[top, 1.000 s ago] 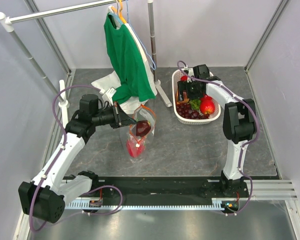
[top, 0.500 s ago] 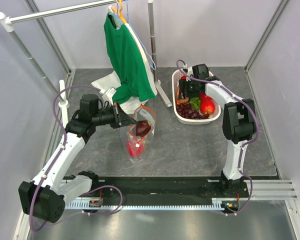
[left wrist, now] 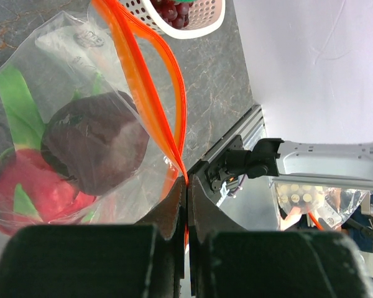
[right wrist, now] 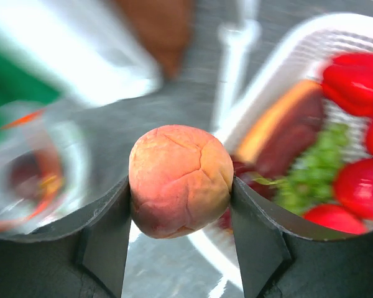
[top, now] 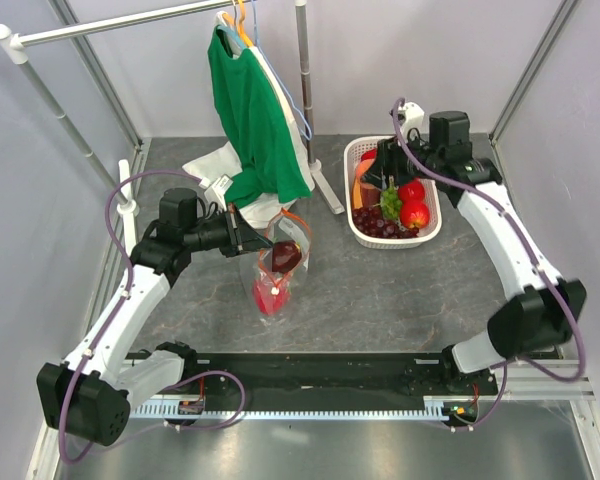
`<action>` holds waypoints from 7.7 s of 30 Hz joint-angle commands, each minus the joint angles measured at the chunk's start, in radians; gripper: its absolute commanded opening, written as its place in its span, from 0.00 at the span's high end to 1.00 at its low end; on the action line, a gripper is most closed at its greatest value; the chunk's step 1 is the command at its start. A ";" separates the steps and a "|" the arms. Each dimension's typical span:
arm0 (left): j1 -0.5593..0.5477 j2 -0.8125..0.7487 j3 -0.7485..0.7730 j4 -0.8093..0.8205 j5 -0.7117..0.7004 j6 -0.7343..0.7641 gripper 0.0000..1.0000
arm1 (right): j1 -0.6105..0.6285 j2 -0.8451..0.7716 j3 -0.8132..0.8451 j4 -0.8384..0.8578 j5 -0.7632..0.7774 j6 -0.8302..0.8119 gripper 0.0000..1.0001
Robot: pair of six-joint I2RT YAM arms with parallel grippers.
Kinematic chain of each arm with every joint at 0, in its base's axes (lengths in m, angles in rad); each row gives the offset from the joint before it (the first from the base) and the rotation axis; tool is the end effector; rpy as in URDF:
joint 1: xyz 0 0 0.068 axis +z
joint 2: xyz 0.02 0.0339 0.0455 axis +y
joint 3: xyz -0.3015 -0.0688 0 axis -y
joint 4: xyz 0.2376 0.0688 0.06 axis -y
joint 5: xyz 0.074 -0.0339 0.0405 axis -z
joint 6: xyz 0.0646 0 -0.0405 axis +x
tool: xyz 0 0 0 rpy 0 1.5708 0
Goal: Place the food in the zip-top bag and seal the zipper
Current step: Fake bread, then place the fake fruit in the zipper food storage bag, then adjust the zipper food storage bag at the center of the board, then fake bread, then place the fake fruit in the zipper food storage bag.
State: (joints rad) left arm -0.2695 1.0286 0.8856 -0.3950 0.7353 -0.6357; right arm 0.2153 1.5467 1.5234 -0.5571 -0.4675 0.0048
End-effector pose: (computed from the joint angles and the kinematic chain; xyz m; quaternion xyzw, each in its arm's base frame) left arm 0.1936 -0.0984 0.3348 0.0267 0.8302 -0.4826 0.2777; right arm 0.3472 0.1057 0.3972 -0.1994 0.8396 0.2533 0.4371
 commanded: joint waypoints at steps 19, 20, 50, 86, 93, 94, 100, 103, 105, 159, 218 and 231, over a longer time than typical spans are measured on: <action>0.004 -0.074 0.085 -0.085 0.084 -0.010 0.98 | 0.466 -0.172 -0.131 0.128 -0.122 0.003 0.49; 0.004 -0.073 0.085 -0.081 0.091 -0.009 0.98 | 0.481 -0.166 -0.132 0.123 -0.109 -0.023 0.49; 0.016 -0.058 0.102 0.010 0.233 -0.071 0.98 | 0.555 -0.197 -0.065 0.048 0.170 -0.006 0.02; 0.018 -0.073 0.072 0.035 0.253 -0.055 0.98 | 0.412 -0.056 -0.204 -0.040 -0.034 -0.011 0.74; 0.018 -0.082 0.079 -0.045 0.202 0.027 0.98 | 0.412 -0.135 -0.135 -0.008 -0.213 0.130 1.00; 0.018 -0.084 0.088 -0.065 0.179 0.045 0.98 | 0.415 -0.158 -0.117 0.017 -0.244 0.171 1.00; 0.018 -0.091 0.102 -0.104 0.096 0.102 0.98 | 0.437 -0.209 -0.077 0.094 -0.306 0.314 1.00; 0.018 -0.079 0.113 -0.108 0.085 0.108 0.98 | 0.438 -0.208 -0.150 0.080 -0.269 0.281 1.00; 0.018 -0.067 0.121 -0.122 0.082 0.110 0.98 | 0.434 -0.204 -0.173 0.071 -0.220 0.256 1.00; 0.027 -0.021 0.061 -0.076 0.081 0.033 0.98 | 0.038 0.395 0.061 -0.070 0.446 -0.356 0.55; 0.033 -0.007 0.038 -0.039 0.081 -0.016 0.98 | 0.035 -0.046 0.400 -0.142 -0.060 -0.091 1.00; 0.033 -0.027 0.000 -0.028 0.088 -0.027 0.98 | 0.082 -0.128 0.442 -0.170 -0.212 -0.107 1.00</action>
State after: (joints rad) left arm -0.2417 1.0252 0.9043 -0.4480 0.8131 -0.6388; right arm 0.2787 1.4395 1.9251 -0.7307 -0.6060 -0.0845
